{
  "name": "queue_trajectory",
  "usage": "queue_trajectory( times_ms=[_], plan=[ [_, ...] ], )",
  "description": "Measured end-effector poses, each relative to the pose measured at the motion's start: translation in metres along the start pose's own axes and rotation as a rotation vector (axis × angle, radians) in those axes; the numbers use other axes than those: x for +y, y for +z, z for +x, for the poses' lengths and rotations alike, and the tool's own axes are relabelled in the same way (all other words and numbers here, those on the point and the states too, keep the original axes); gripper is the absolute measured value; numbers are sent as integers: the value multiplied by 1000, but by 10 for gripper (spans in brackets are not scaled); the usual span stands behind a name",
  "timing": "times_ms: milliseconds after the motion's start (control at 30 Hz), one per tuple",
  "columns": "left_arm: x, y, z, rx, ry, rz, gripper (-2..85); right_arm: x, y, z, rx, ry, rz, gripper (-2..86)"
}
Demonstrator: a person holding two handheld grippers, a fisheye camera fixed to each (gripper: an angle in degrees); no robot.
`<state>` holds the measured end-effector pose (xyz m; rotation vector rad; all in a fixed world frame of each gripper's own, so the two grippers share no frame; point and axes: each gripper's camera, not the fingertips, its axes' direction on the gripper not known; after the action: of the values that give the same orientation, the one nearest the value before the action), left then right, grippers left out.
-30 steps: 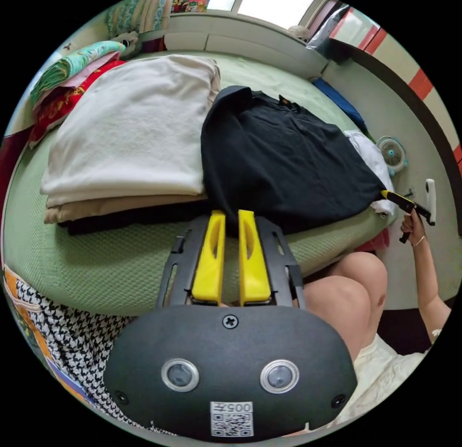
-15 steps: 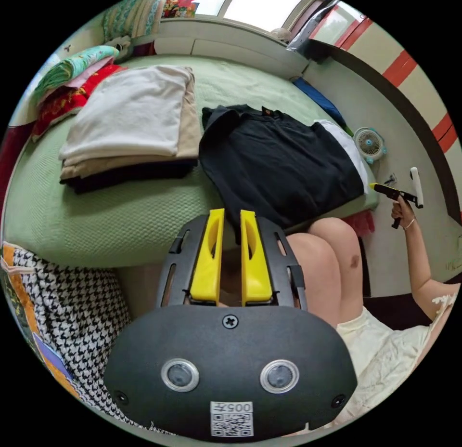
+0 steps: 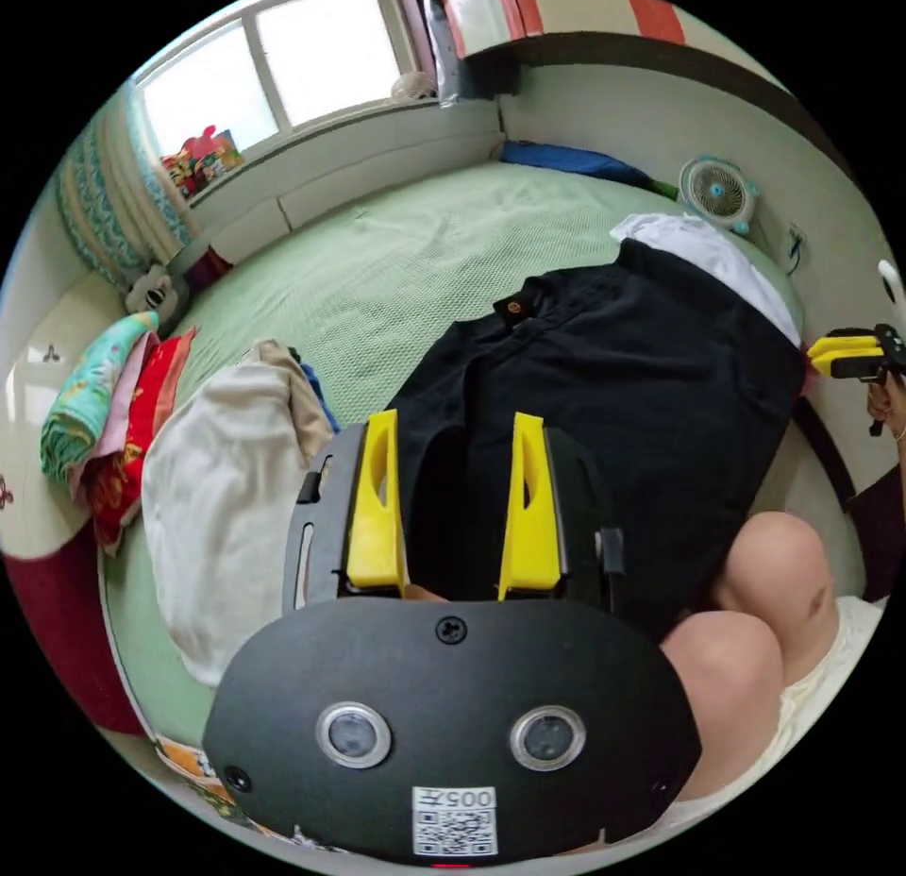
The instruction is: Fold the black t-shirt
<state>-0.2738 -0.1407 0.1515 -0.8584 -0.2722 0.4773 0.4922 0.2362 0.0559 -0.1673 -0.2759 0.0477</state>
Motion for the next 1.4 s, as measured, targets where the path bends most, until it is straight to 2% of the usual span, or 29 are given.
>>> queue_trajectory(
  times_ms=[133,200,333,467,600,800,1067,1233,1400],
  plan=[
    [-23,34,13,21,88,-162,65,6,7,8,-1,2,-20,18],
    [-30,32,13,16,66,-169,35,8,8,17,-19,21,-16,27],
    [-41,1,-25,22,-200,-74,29,10,9,30,-39,45,-7,37],
    [-35,-21,-60,-44,-467,-104,25,15,9,37,-42,53,-5,38],
    [-29,-34,-51,36,-509,-97,42,27,4,45,-1,69,-1,43],
    [-55,-58,69,154,-226,-42,74,55,-26,77,12,135,46,57],
    [-107,-86,336,431,224,48,160,104,-72,122,55,221,112,56],
    [-126,-76,442,352,283,74,178,137,-91,149,16,276,152,53],
    [-134,-53,487,319,209,70,198,159,-106,172,1,297,193,51]
  ],
)
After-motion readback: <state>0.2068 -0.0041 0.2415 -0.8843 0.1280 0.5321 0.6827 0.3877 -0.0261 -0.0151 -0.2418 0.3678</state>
